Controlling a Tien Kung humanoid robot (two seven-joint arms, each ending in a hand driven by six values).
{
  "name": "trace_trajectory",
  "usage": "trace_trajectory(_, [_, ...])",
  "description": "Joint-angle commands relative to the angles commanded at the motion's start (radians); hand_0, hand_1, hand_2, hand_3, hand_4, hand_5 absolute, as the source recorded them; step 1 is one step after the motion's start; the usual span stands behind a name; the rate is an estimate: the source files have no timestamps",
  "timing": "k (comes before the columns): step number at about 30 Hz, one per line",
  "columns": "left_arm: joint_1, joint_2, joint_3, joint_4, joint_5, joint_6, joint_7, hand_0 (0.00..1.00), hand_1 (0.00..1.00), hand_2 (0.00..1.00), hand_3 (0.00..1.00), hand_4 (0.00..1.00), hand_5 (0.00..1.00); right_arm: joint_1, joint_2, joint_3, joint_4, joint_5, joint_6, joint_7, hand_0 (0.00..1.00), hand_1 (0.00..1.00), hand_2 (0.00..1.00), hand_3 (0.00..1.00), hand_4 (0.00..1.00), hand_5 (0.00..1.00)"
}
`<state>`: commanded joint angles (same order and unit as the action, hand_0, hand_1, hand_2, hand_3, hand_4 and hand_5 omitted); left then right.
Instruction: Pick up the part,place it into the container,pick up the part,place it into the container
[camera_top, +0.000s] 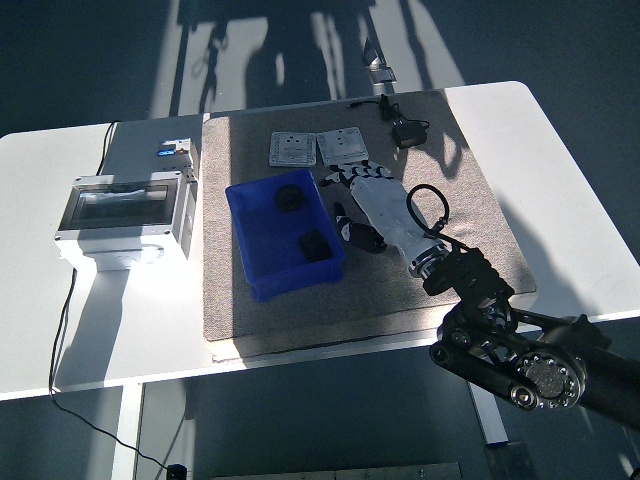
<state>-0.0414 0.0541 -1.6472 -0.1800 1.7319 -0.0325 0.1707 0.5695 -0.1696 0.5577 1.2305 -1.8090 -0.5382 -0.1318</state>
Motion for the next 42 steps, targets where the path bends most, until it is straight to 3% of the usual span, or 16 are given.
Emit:
trace_trajectory(1, [0.002, -0.002, 0.003, 0.000, -0.007, 0.001, 0.000, 0.701, 0.702, 0.718, 0.700, 0.842, 0.998, -0.028, -0.016, 0.032, 0.018, 0.022, -0.012, 0.021, 0.942, 0.893, 0.877, 0.744, 0.415, 0.078])
trace_trajectory(6, [0.008, -0.011, 0.022, 0.000, -0.045, 0.006, 0.003, 0.701, 0.702, 0.718, 0.700, 0.842, 0.998, -0.173, -0.081, 0.183, 0.081, 0.158, -0.048, 0.140, 0.942, 0.893, 0.877, 0.744, 0.415, 0.078])
trace_trajectory(7, [0.009, -0.013, 0.027, 0.000, -0.056, 0.007, 0.003, 0.701, 0.702, 0.716, 0.706, 0.844, 0.998, -0.200, -0.087, 0.208, 0.085, 0.186, -0.050, 0.164, 0.870, 0.839, 0.836, 0.738, 0.496, 0.138])
trace_trajectory(12, [0.016, -0.025, 0.071, 0.000, -0.144, 0.012, 0.008, 0.701, 0.702, 0.716, 0.706, 0.844, 0.998, -0.335, -0.106, 0.340, 0.091, 0.364, -0.027, 0.312, 0.870, 0.839, 0.836, 0.738, 0.496, 0.138])
trace_trajectory(13, [0.016, -0.027, 0.079, 0.000, -0.158, 0.013, 0.010, 0.701, 0.703, 0.717, 0.735, 0.844, 0.998, -0.356, -0.108, 0.360, 0.091, 0.397, -0.018, 0.340, 0.916, 0.820, 0.803, 0.764, 0.884, 0.447])
trace_trajectory(18, [0.012, -0.031, 0.121, 0.000, -0.185, -0.002, 0.024, 0.701, 0.703, 0.717, 0.735, 0.844, 0.998, -0.433, -0.108, 0.446, 0.093, 0.569, 0.017, 0.468, 0.916, 0.820, 0.803, 0.764, 0.884, 0.447])
trace_trajectory(19, [0.009, -0.032, 0.132, 0.000, -0.186, -0.008, 0.026, 0.702, 0.706, 0.725, 0.748, 0.841, 0.998, -0.439, -0.108, 0.457, 0.095, 0.605, 0.019, 0.493, 0.911, 0.821, 0.804, 0.773, 0.998, 0.734])
trace_trajectory(23, [-0.001, -0.035, 0.172, 0.000, -0.190, -0.038, 0.042, 0.702, 0.706, 0.725, 0.748, 0.841, 0.998, -0.448, -0.105, 0.486, 0.096, 0.714, 0.017, 0.571, 0.911, 0.821, 0.804, 0.773, 0.998, 0.734])
trace_trajectory(25, [-0.004, -0.035, 0.183, 0.000, -0.193, -0.052, 0.055, 0.712, 0.718, 0.734, 0.749, 0.857, 0.998, -0.450, -0.104, 0.496, 0.098, 0.759, 0.015, 0.591, 0.912, 0.825, 0.805, 0.773, 0.998, 0.784])
trace_trajectory(29, [-0.006, -0.036, 0.203, 0.000, -0.207, -0.069, 0.075, 0.712, 0.718, 0.734, 0.749, 0.857, 0.998, -0.452, -0.103, 0.510, 0.108, 0.827, 0.013, 0.607, 0.912, 0.825, 0.805, 0.773, 0.998, 0.784])
trace_trajectory(38, [0.003, -0.035, 0.219, 0.000, -0.232, -0.007, 0.033, 0.721, 0.726, 0.749, 0.728, 0.869, 0.998, -0.462, -0.097, 0.534, 0.119, 0.843, 0.003, 0.602, 0.916, 0.831, 0.809, 0.775, 0.998, 0.795])
trace_trajectory(42, [-0.002, -0.020, 0.218, 0.000, -0.225, -0.012, 0.034, 0.721, 0.726, 0.749, 0.728, 0.869, 0.998, -0.468, -0.092, 0.544, 0.114, 0.845, -0.005, 0.596, 0.916, 0.831, 0.809, 0.775, 0.998, 0.795])
